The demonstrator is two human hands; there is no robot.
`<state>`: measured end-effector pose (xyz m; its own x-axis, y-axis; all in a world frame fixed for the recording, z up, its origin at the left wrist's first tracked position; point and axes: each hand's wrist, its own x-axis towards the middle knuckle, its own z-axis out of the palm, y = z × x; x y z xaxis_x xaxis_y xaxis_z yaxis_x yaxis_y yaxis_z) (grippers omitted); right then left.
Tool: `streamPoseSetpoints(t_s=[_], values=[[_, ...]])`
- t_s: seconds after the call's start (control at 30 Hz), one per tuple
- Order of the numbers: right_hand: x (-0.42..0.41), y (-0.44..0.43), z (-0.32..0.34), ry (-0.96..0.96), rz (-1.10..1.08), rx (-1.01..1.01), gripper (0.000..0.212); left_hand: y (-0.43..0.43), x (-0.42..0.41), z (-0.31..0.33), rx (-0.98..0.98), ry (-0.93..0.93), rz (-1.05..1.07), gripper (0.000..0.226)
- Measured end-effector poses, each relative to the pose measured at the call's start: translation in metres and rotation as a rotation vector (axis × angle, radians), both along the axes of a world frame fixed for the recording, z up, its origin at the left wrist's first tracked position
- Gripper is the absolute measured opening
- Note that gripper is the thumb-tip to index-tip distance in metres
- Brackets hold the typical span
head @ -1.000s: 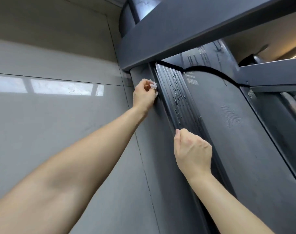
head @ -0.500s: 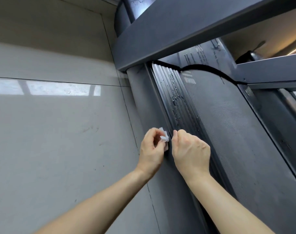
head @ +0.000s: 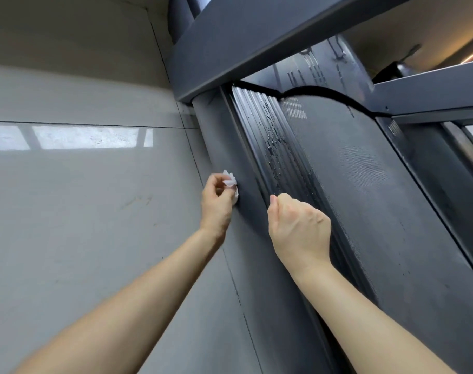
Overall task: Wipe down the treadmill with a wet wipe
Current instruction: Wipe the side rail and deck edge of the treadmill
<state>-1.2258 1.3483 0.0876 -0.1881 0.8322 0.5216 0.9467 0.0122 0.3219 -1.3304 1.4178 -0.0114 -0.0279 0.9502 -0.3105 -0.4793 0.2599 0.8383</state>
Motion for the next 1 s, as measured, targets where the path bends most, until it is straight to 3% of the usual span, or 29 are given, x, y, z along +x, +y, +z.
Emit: streamPoseSetpoints(t_s=[0.13,0.27,0.43,0.6,0.77,0.87,1.0], values=[[-0.001,-0.001,-0.001,0.000,-0.004,0.004,0.038,-0.065,0.008,-0.006,-0.060,-0.060,-0.064,0.011],[0.001,-0.001,0.000,0.011,0.012,0.011,0.039,0.032,-0.006,0.007,-0.010,-0.060,0.055,0.022],[0.001,-0.001,-0.001,0.039,0.014,-0.016,0.039,0.140,-0.036,-0.009,-0.102,-0.013,0.041,0.014],[0.002,-0.002,-0.001,0.044,0.007,-0.023,0.039,0.054,-0.012,-0.020,-0.113,-0.088,-0.014,0.032],[0.002,0.000,0.001,0.055,0.009,-0.027,0.040,-0.051,0.007,-0.028,-0.244,-0.172,-0.120,0.022],[0.001,-0.002,0.003,0.022,-0.009,-0.056,0.038,-0.034,0.004,-0.024,-0.255,-0.179,-0.088,0.024],[-0.014,0.038,0.013,-0.028,-0.018,-0.124,0.042,0.061,-0.019,-0.018,-0.171,-0.239,-0.008,0.032]])
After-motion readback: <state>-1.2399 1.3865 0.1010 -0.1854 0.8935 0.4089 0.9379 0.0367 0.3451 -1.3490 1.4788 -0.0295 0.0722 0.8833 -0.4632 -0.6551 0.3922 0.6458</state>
